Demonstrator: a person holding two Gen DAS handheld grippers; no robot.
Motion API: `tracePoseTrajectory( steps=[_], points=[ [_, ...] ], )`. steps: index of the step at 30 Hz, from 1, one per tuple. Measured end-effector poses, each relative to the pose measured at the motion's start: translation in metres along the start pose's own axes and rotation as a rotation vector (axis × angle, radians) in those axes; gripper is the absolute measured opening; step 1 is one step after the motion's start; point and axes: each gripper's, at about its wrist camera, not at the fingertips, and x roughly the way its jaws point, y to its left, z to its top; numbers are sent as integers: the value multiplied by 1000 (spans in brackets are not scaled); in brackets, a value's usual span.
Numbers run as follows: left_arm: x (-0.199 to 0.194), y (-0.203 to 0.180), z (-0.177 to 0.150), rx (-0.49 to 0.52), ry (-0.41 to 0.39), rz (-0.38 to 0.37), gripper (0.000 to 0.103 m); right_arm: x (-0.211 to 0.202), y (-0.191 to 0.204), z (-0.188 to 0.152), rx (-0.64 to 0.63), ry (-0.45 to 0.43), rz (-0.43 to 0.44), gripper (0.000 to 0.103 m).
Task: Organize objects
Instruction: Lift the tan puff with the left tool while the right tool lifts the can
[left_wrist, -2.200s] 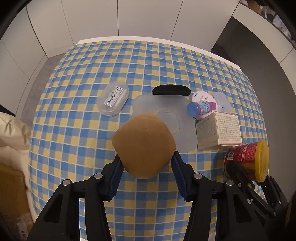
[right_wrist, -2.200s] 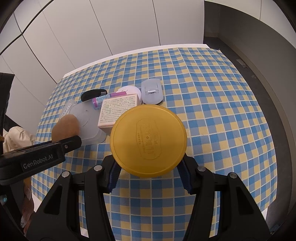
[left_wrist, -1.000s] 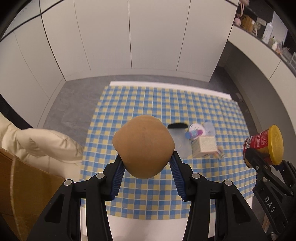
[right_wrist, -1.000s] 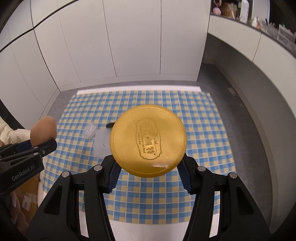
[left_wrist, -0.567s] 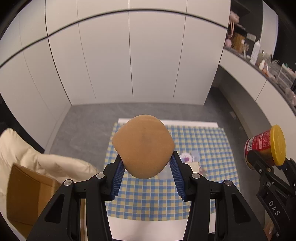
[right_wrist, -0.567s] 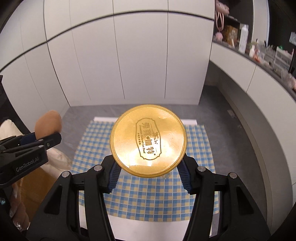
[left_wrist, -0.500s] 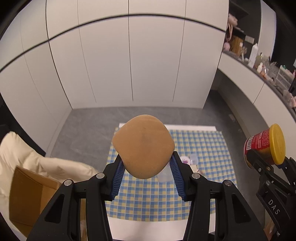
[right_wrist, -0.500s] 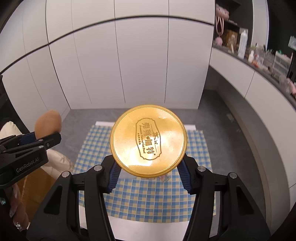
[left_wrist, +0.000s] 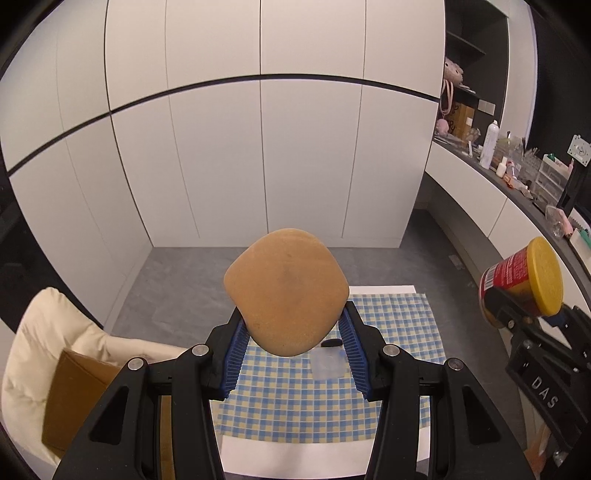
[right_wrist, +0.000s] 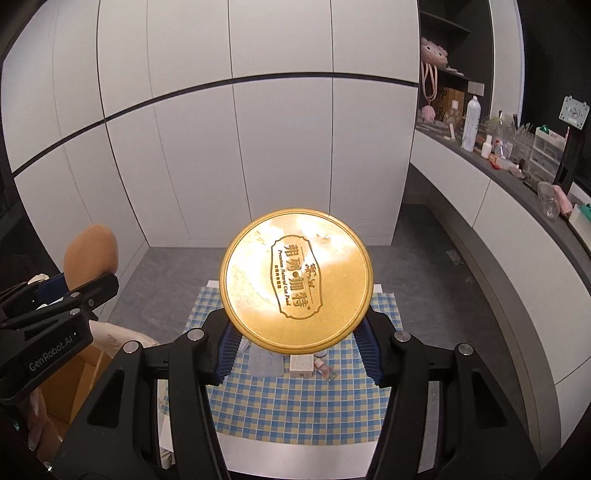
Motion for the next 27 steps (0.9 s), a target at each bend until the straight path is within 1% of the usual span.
tracePoseTrajectory(
  steps=[4,7,10,13,18,22,25,27],
  points=[
    [-15,-1,-1,8,-19,-2,49,-19,3,4,-4,-22,1,57],
    [-19,-1,-5,8,-17,-17,49,-27,3,3,-5,-25,1,57],
    [-20,-1,-11,9,-10,-16,49,-34,5,-2,-3,-23,8,57],
    [-23,0,-18,14,1,-23,49,-35,4,-5,-3,-15,10,57],
    [-29,-5,-21,33,-7,1,49,-36,-1,-8,1,-14,5,57],
    [-32,-6,-24,32,1,-9,49,-39,-2,-11,2,-12,2,57],
    [-32,-7,-30,38,10,2,49,-41,-2,-14,1,-9,-1,57],
    [-34,-6,-34,39,17,-8,49,-42,-3,-16,1,-7,-3,57]
  ],
)
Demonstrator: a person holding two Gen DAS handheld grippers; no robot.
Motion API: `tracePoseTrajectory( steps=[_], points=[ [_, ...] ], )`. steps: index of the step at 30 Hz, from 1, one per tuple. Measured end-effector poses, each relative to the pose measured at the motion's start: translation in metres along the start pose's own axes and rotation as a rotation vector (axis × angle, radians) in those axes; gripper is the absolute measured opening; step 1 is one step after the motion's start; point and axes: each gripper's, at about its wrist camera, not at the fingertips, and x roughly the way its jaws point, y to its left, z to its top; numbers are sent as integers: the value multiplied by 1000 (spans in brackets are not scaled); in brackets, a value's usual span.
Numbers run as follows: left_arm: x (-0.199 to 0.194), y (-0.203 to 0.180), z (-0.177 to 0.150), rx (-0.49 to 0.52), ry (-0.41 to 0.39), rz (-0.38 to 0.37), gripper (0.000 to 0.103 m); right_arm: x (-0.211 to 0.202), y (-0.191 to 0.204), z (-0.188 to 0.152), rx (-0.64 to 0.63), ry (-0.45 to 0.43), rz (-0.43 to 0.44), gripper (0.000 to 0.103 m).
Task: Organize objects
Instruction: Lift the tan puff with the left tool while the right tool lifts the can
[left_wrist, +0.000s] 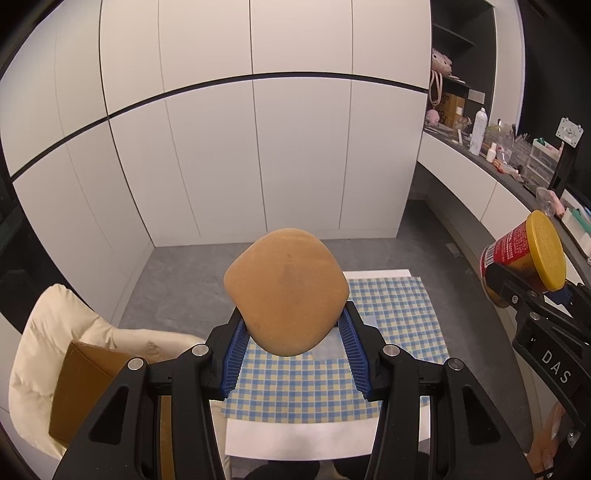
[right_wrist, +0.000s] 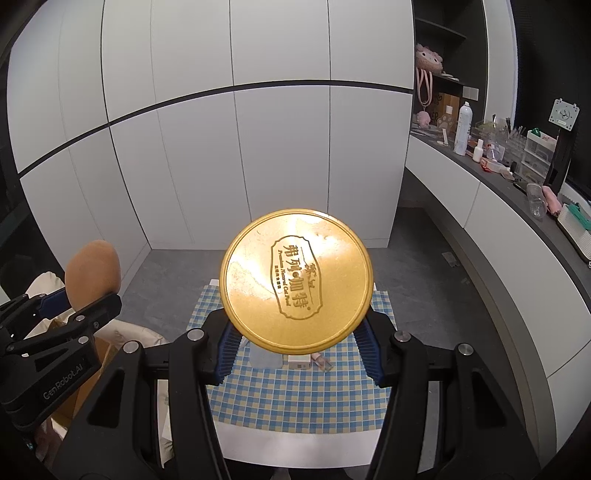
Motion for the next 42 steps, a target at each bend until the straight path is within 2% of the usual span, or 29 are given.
tracePoseTrajectory(
  steps=[15,18,22,26,35,42],
  points=[
    [-45,20,-50,-32,-15,-2,49,-36,5,-48,-6,27,15,57],
    [-58,25,-65,-18,-48,57,49,-44,5,-61,14,29,21,57],
    [-75,36,-89,-27,-56,67,49,-52,2,-81,53,47,31,57],
    [-87,42,-118,-5,-75,145,49,-61,-2,-104,74,75,30,57],
    [-78,56,-168,-43,21,85,49,-80,-6,-161,69,117,20,57],
    [-68,55,-198,-28,86,36,49,-98,-6,-196,60,148,18,57]
  ],
)
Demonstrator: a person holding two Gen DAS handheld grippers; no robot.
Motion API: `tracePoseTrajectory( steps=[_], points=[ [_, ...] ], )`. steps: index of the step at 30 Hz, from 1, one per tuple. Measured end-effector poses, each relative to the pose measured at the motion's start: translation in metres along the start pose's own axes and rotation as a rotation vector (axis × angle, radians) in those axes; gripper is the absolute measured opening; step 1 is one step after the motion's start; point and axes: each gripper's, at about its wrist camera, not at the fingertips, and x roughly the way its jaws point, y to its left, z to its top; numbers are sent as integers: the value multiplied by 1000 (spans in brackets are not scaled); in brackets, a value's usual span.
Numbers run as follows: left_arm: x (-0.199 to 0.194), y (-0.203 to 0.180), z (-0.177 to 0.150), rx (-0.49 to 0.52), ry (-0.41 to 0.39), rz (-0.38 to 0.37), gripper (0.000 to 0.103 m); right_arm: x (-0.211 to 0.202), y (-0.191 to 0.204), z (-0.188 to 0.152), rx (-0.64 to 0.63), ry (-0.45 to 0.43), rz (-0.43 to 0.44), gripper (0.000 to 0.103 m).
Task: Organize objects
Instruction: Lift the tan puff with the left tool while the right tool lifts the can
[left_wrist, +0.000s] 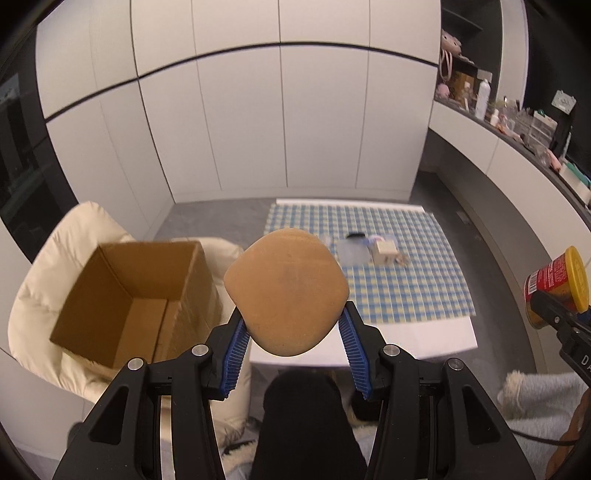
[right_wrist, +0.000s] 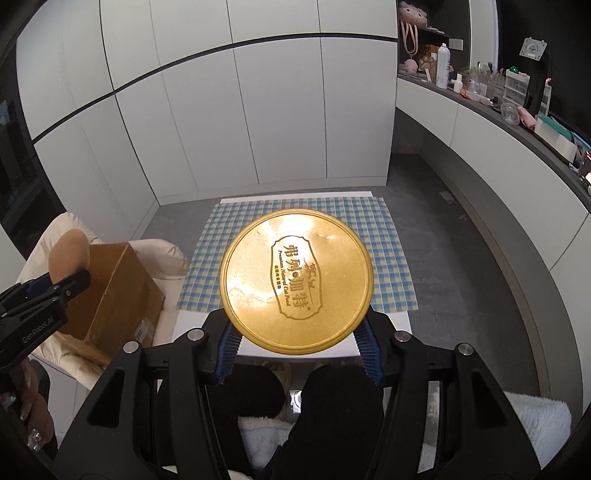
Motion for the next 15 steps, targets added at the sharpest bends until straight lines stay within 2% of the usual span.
tracePoseTrajectory(
  steps=[7,15],
  points=[
    [3,0,-24,10,44,-21,49,-3,3,-28,-19,42,16,57],
    [8,6,-30,-7,67,-21,49,1,-2,-44,-22,70,2,57]
  ],
)
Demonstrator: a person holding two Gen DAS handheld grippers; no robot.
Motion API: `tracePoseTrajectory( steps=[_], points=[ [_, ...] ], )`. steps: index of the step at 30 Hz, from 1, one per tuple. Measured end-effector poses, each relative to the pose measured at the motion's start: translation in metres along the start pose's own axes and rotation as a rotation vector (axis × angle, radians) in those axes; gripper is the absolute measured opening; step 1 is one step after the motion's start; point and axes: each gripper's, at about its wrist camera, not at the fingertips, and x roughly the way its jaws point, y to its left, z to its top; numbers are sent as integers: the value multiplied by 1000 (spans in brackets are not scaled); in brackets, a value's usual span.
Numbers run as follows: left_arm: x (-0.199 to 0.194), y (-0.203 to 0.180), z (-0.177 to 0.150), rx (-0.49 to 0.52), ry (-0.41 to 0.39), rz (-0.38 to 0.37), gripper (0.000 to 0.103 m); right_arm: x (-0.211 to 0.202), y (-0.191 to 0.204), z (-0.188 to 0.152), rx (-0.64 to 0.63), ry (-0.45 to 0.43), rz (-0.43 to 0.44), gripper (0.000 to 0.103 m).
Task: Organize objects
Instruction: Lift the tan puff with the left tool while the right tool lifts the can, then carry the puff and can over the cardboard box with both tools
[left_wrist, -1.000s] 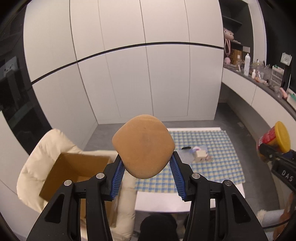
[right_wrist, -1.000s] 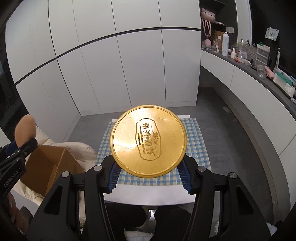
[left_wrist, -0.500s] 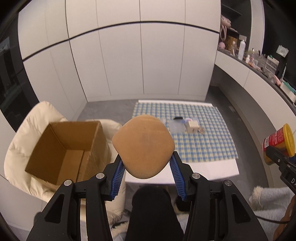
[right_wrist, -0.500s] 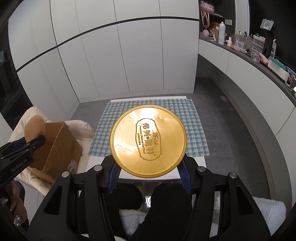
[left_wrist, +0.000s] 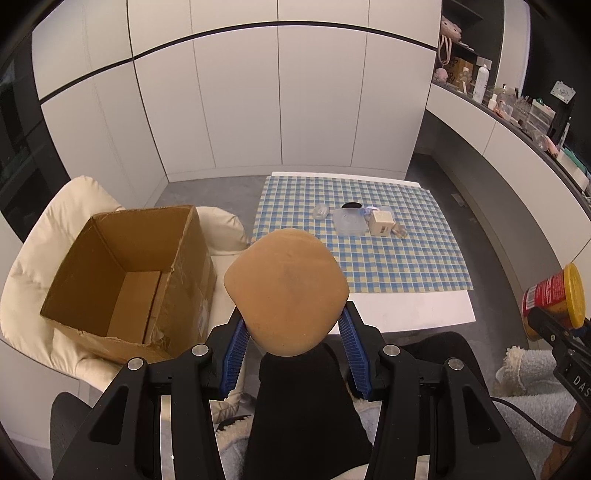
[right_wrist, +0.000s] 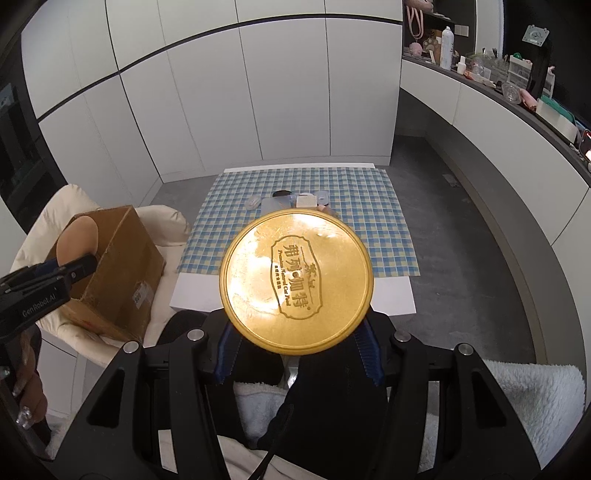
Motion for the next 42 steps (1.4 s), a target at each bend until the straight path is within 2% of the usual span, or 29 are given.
tracePoseTrajectory(
  steps=[9,18,24,31,42],
  points=[
    [0,-2,-2,10,4,0,49,5,-13,-2,33,8,-65,57],
    [-7,7,4,-9,0,5,49,3,-15,8,45,0,-66,57],
    [-6,19,8,-44,13,20,49,8,-3,15,27,-12,-43,57],
    [-5,38,3,-83,29,45,49,24,18,18,-12,10,43,57],
    [-14,112,7,-185,43,152,49,39,92,40,-128,-2,150,57]
  ],
)
